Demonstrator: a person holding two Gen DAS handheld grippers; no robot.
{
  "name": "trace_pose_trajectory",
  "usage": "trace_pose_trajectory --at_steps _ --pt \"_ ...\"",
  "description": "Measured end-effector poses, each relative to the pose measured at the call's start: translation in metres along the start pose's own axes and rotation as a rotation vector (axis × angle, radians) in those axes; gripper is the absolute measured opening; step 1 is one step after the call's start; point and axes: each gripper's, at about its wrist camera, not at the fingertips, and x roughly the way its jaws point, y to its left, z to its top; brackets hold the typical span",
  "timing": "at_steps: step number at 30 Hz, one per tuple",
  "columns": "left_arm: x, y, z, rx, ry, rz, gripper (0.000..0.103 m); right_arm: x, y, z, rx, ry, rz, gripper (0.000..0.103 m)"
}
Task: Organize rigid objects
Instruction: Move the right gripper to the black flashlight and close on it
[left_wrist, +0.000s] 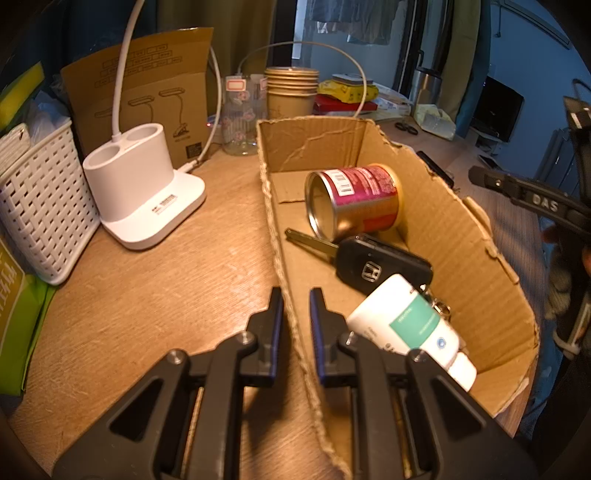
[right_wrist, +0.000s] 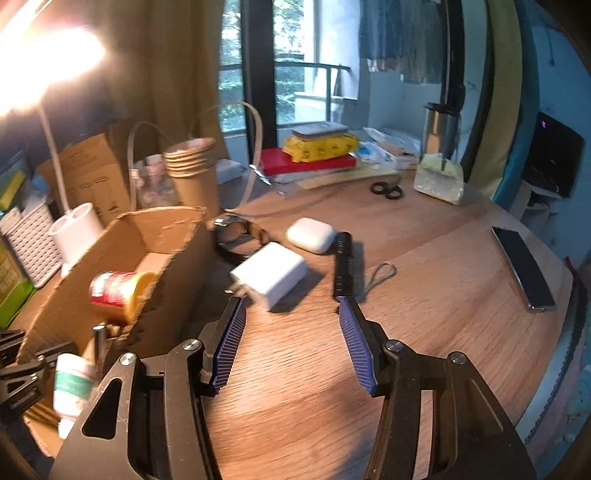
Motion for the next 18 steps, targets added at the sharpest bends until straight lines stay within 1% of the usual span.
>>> trace_pose_trajectory --at_steps 6,18 --pt "0.000 0.000 0.000 0.000 0.000 0.000 0.015 0.014 -0.016 0.004 0.001 0.011 -0.044 0.056" --pt "0.000 0.000 0.000 0.000 0.000 0.001 0.015 0.045 -0.021 0.016 -0.028 0.034 -0.064 0.056"
